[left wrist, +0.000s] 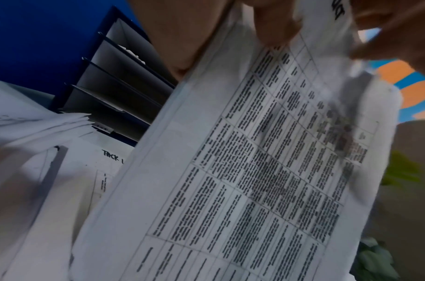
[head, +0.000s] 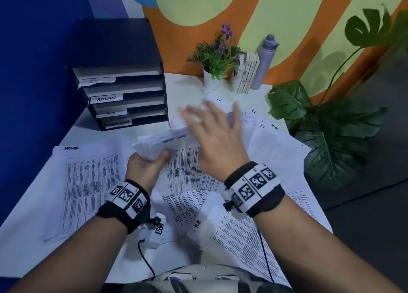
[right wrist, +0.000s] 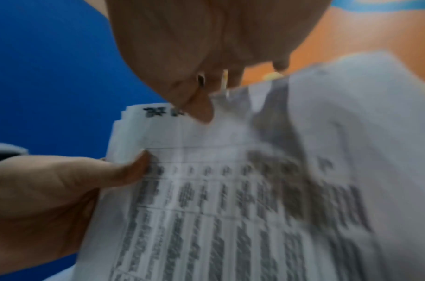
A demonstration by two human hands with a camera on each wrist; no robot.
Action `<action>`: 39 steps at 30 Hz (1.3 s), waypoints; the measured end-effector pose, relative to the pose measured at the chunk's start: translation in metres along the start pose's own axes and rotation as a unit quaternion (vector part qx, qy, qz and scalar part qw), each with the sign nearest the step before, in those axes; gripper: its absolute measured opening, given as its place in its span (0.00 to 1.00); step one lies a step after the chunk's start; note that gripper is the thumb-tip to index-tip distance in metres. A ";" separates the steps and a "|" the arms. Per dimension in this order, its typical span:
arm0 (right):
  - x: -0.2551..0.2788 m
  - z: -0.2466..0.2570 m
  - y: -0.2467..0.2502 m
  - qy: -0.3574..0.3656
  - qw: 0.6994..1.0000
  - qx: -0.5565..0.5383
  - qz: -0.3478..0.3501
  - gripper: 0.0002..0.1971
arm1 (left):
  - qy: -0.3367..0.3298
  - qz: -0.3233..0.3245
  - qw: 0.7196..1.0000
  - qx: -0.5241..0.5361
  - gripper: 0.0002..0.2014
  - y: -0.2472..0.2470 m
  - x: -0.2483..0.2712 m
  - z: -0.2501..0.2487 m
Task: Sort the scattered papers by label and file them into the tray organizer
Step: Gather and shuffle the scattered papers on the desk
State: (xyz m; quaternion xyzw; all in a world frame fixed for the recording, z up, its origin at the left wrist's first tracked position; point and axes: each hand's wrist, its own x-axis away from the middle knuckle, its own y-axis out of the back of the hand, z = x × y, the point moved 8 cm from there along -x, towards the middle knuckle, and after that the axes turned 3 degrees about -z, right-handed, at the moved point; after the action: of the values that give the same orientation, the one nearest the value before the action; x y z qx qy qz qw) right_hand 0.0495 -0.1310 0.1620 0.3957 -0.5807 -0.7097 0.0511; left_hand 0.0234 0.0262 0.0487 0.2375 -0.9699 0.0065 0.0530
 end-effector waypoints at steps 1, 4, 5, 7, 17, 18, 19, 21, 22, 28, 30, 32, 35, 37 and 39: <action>0.005 -0.022 0.002 -0.075 0.996 -0.031 -0.049 0.49 | 0.004 0.000 1.000 0.003 0.18 0.001 -0.001 0.002; 0.041 -0.096 -0.023 -0.380 0.870 -0.295 -0.109 0.53 | 0.005 0.017 1.000 0.003 0.15 0.002 -0.002 0.001; 0.056 -0.107 -0.043 -0.451 0.785 -0.413 -0.100 0.54 | 0.014 0.026 1.000 0.002 0.15 0.002 -0.003 0.003; 0.073 -0.107 -0.072 -0.505 0.665 -0.546 -0.066 0.49 | 0.033 0.029 0.999 -0.001 0.15 0.001 -0.007 0.008; 0.099 -0.093 -0.095 -0.501 0.637 -0.580 -0.087 0.29 | 0.090 -0.018 0.995 0.048 0.13 -0.001 -0.013 0.024; 0.107 -0.091 -0.103 -0.508 0.630 -0.583 -0.064 0.29 | 0.098 -0.021 0.995 0.019 0.14 0.001 -0.012 0.032; 0.115 -0.089 -0.112 -0.514 0.629 -0.583 -0.031 0.28 | 0.108 -0.019 0.994 -0.009 0.17 0.002 -0.011 0.043; 0.126 -0.082 -0.127 -0.517 0.643 -0.563 0.047 0.26 | 0.110 -0.017 0.992 -0.052 0.20 0.004 -0.007 0.058; 0.129 -0.080 -0.133 -0.515 0.654 -0.550 0.073 0.25 | 0.105 -0.017 0.992 -0.061 0.17 0.003 -0.006 0.061; 0.111 -0.077 -0.124 -0.444 0.687 -0.557 0.141 0.18 | 0.084 -0.029 0.995 -0.054 0.07 0.013 -0.023 0.041; 0.105 -0.069 -0.119 -0.426 0.693 -0.559 0.160 0.15 | 0.078 -0.029 0.996 -0.022 0.10 0.025 -0.029 0.036; 0.103 -0.067 -0.127 -0.457 0.679 -0.561 0.127 0.14 | 0.081 -0.012 0.997 0.015 0.16 0.037 -0.031 0.039; 0.098 -0.054 -0.145 -0.487 0.672 -0.549 0.099 0.14 | 0.140 0.035 0.987 -0.076 0.26 0.056 -0.020 0.069; 0.089 -0.037 -0.155 -0.480 0.677 -0.545 0.116 0.13 | 0.142 0.049 0.975 -0.161 0.30 0.079 -0.013 0.088; 0.078 -0.010 -0.163 -0.449 0.690 -0.546 0.153 0.15 | 0.131 0.032 0.969 -0.205 0.33 0.110 -0.010 0.097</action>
State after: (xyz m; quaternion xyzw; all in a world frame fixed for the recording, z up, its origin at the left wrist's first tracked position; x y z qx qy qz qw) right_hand 0.0661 -0.1283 -0.0186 -0.1627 -0.0968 -0.9769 0.0991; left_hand -0.0282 0.1252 -0.0475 0.1878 -0.9422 -0.1601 0.2266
